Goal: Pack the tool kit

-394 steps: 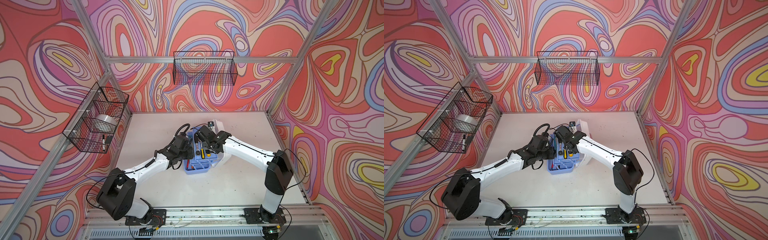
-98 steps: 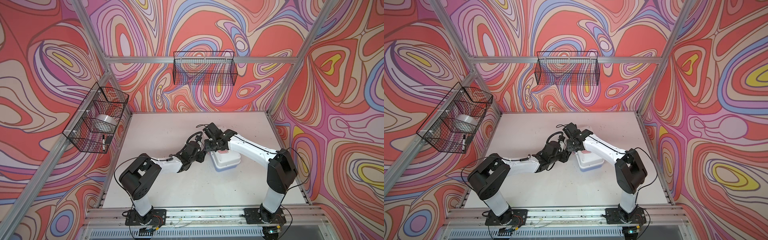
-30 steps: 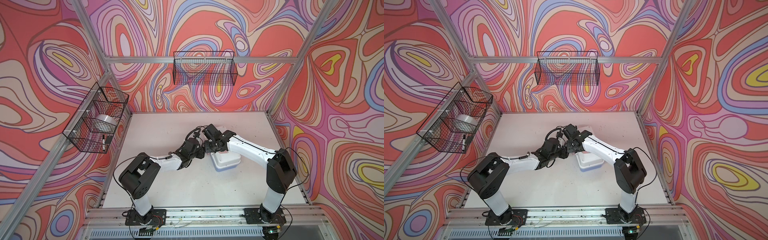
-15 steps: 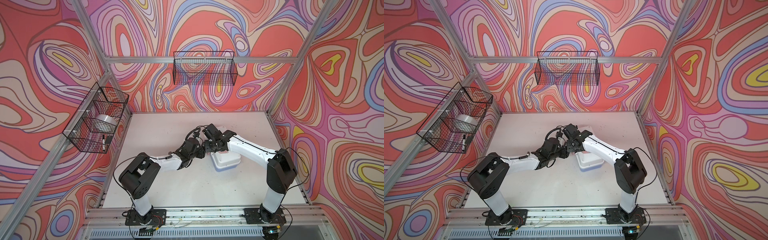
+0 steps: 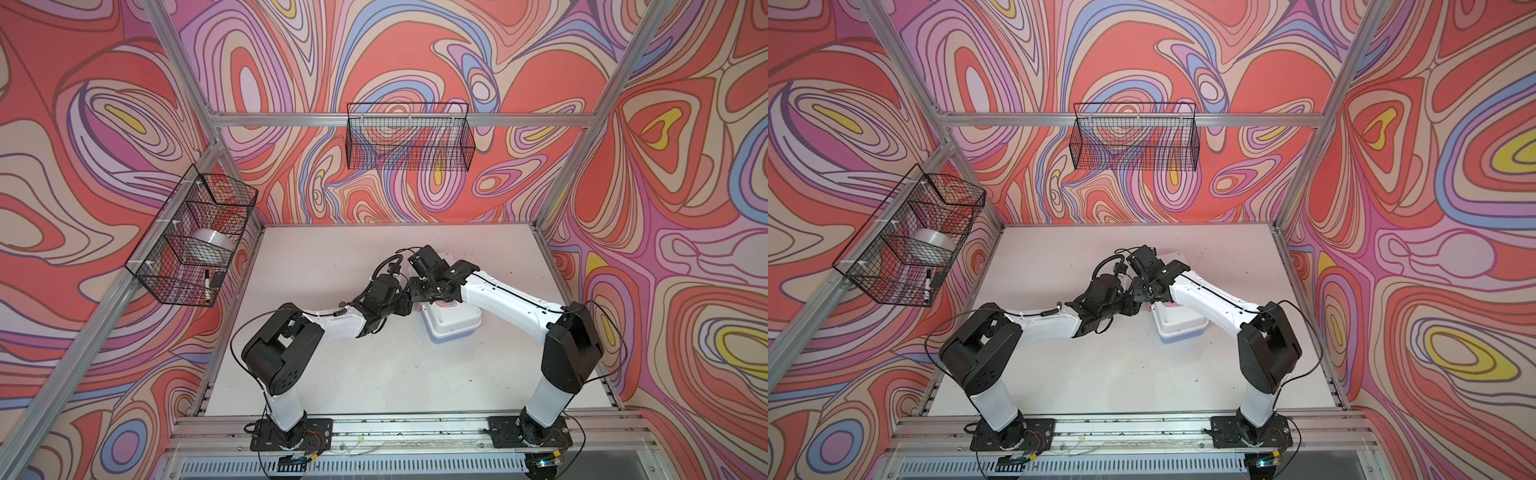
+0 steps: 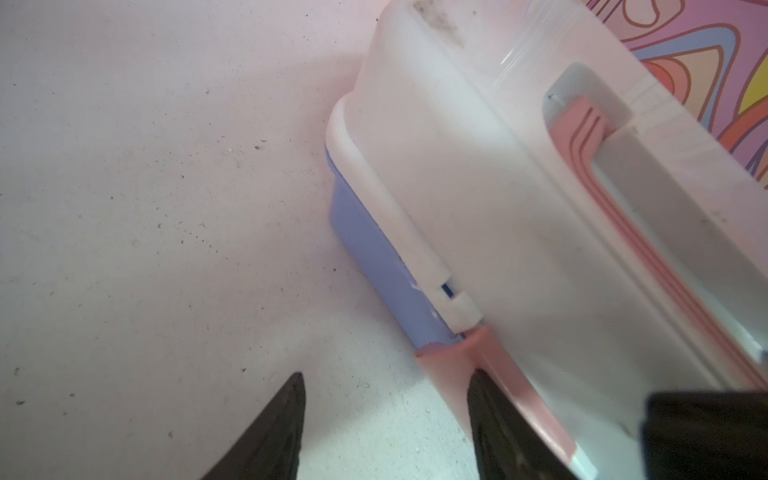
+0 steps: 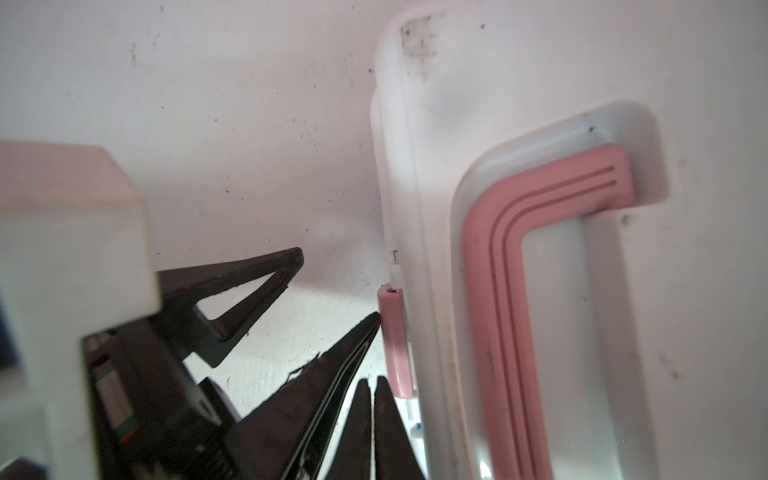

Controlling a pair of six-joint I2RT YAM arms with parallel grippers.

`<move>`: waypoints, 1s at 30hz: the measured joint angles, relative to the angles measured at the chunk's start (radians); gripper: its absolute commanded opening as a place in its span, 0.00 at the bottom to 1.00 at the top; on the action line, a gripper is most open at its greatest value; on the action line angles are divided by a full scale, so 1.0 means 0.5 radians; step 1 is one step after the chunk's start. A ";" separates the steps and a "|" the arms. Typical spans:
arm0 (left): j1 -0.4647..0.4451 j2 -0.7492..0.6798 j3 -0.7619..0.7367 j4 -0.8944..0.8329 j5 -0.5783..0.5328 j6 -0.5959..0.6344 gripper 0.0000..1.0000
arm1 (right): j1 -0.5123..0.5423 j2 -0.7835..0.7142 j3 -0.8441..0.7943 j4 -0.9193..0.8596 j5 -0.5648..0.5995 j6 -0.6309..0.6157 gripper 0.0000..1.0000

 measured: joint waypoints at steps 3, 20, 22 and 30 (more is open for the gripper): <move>0.002 0.000 0.004 -0.001 0.001 0.000 0.63 | 0.001 -0.055 -0.010 0.045 -0.025 0.020 0.00; 0.008 0.004 0.012 -0.004 0.014 -0.059 0.62 | -0.212 -0.306 -0.412 0.163 0.131 -0.069 0.00; 0.008 0.011 0.014 0.002 0.018 -0.074 0.62 | -0.243 -0.308 -0.430 0.187 0.127 -0.089 0.00; 0.008 0.069 0.021 0.084 0.049 -0.166 0.61 | -0.268 -0.306 -0.466 0.295 0.044 -0.124 0.00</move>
